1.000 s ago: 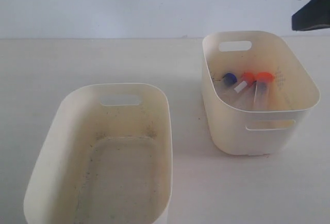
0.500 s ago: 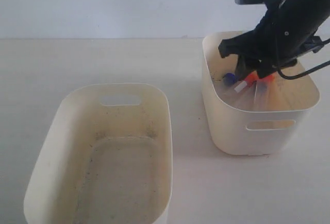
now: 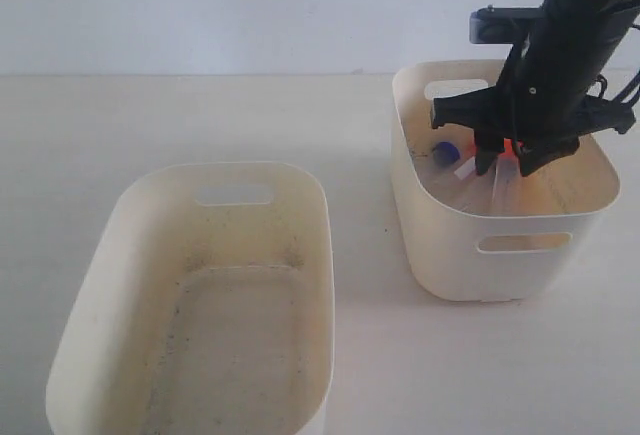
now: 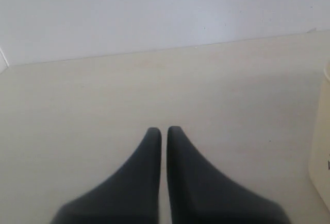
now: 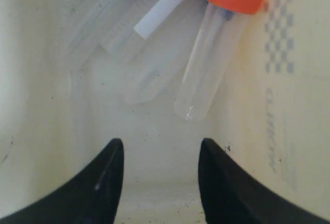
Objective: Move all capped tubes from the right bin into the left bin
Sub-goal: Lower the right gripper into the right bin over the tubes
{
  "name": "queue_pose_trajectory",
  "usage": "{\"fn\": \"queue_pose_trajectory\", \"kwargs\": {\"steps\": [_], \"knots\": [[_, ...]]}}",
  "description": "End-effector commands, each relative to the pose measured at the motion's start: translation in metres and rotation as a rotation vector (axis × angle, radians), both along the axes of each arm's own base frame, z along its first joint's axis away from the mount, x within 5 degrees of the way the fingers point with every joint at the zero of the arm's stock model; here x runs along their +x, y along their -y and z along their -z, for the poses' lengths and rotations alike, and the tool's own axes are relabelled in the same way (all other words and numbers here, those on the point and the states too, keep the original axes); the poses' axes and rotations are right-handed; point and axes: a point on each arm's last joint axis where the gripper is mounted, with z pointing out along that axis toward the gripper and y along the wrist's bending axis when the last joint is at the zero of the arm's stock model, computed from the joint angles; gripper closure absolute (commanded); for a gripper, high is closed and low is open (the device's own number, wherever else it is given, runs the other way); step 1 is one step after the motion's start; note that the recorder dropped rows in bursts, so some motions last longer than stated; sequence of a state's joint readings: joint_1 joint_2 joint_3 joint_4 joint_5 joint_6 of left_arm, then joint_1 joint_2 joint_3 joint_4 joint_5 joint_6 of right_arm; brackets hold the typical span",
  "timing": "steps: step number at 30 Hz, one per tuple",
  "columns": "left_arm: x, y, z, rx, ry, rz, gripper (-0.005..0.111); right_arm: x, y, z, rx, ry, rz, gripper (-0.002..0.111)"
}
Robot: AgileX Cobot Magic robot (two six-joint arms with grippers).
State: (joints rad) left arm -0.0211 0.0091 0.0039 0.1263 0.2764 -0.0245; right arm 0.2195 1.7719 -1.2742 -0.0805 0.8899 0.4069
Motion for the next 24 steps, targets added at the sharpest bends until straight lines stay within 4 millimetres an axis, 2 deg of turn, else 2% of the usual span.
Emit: {"fn": "queue_pose_trajectory", "kwargs": {"steps": [1,4,8,10,13,15,18,20,22,24], "knots": [[0.000,0.000,-0.003,-0.018,0.021,-0.001,0.102,0.001,-0.007,-0.002,-0.019,0.019,0.006,0.063],[0.000,0.000,-0.003,-0.018,0.021,-0.001,0.102,0.004,-0.020,-0.004,-0.096,0.050,-0.076,0.063],[0.000,0.000,-0.003,-0.018,0.021,-0.001,0.102,0.008,-0.026,-0.010,-0.164,0.057,-0.042,0.063],[0.000,0.000,-0.003,-0.018,0.021,-0.001,0.102,0.011,-0.026,-0.009,-0.177,0.025,-0.017,0.056],[0.000,0.000,-0.003,-0.018,0.021,-0.001,0.102,0.014,-0.027,-0.001,-0.184,-0.032,0.028,0.035],[0.000,0.000,-0.003,-0.018,0.021,-0.001,0.102,0.015,-0.029,0.007,-0.173,-0.061,0.047,0.031],[0.000,0.000,-0.003,-0.018,0.021,-0.001,0.102,0.016,-0.030,0.021,-0.176,-0.107,0.079,0.037],[0.000,0.000,-0.003,-0.018,0.021,-0.001,0.102,0.017,-0.032,0.029,-0.170,-0.131,0.096,0.047],[0.000,0.000,-0.003,-0.018,0.021,-0.001,0.102,0.019,-0.032,0.032,-0.165,-0.128,0.110,0.054],[0.000,0.000,-0.003,-0.018,0.021,-0.001,0.102,0.021,-0.032,0.033,-0.166,-0.113,0.106,0.056]]}}
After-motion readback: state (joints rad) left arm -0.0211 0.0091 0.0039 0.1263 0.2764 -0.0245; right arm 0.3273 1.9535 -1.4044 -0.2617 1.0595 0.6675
